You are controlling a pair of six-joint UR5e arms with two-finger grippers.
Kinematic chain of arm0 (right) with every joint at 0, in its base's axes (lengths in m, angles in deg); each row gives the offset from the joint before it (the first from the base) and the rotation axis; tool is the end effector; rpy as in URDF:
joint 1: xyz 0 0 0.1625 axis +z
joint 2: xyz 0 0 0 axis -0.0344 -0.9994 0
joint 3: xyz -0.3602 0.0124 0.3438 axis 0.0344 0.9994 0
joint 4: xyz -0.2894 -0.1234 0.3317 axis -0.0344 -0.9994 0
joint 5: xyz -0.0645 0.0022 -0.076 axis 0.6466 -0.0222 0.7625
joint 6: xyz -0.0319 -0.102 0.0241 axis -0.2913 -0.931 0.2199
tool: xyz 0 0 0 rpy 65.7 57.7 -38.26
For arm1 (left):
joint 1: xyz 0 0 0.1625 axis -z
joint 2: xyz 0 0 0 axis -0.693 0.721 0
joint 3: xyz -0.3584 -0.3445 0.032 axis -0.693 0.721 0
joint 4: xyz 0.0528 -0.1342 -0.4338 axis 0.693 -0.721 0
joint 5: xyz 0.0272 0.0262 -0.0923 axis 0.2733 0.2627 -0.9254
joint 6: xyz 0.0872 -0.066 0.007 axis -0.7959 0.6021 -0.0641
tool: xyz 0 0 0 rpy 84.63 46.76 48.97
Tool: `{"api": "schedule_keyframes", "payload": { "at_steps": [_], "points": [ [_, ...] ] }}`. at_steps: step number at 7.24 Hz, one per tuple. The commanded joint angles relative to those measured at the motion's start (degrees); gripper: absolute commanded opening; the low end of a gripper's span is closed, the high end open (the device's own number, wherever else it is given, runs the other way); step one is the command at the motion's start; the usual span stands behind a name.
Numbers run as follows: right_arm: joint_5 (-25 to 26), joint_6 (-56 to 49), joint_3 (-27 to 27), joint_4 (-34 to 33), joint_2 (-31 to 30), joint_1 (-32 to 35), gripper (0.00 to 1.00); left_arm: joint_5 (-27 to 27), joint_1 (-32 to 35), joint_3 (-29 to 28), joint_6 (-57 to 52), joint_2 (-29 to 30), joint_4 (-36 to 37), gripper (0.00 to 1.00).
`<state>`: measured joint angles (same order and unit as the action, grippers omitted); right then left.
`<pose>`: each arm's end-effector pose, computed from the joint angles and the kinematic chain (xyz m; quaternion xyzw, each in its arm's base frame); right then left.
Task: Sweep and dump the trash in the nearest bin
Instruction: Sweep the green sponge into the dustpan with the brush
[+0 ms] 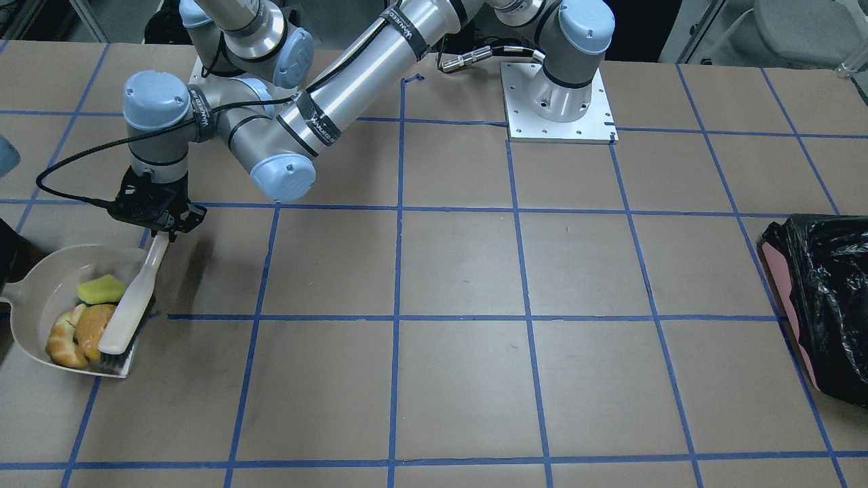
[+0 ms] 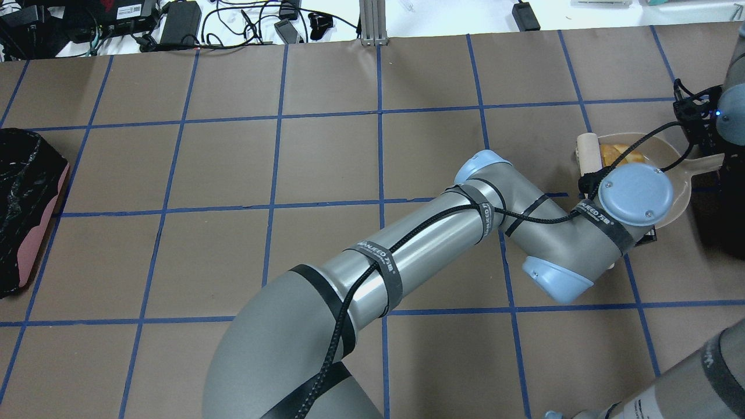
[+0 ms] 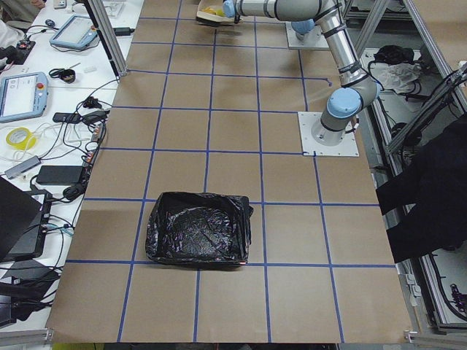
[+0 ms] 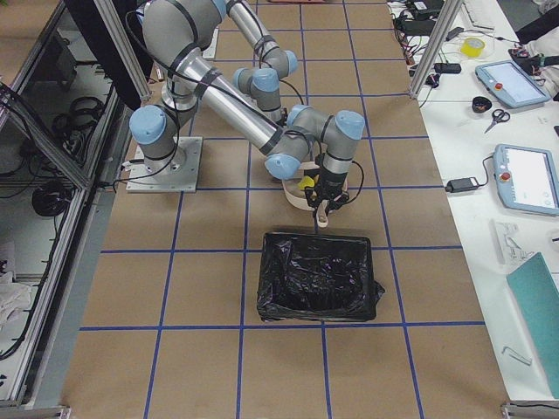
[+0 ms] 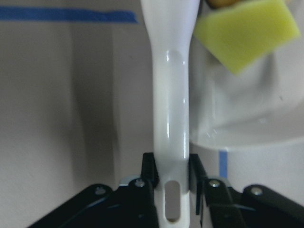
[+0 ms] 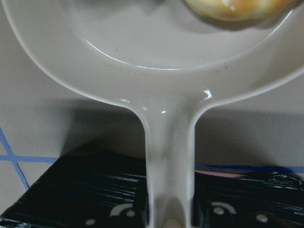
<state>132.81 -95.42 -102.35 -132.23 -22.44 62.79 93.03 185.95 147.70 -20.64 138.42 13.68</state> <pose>-0.2537 -0.6401 0.2992 0.6755 -0.7097 -0.1836 0.0796 -0.8198 -0.4534 0.2267 -0.0431 -0.9825 0.0659 0.1689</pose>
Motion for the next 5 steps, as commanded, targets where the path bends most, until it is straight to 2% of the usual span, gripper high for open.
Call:
{"api": "schedule_keyframes", "payload": {
  "at_steps": [1,5],
  "points": [
    [-0.1,0.2,-0.3,0.1,0.1,0.0,0.00,-0.1,0.8,-1.4,1.1,-0.2,-0.5,0.00],
    [-0.3,0.1,-0.3,0.1,0.1,0.0,0.00,-0.2,0.2,3.8,0.5,-2.4,-1.3,0.00]
  ]
}}
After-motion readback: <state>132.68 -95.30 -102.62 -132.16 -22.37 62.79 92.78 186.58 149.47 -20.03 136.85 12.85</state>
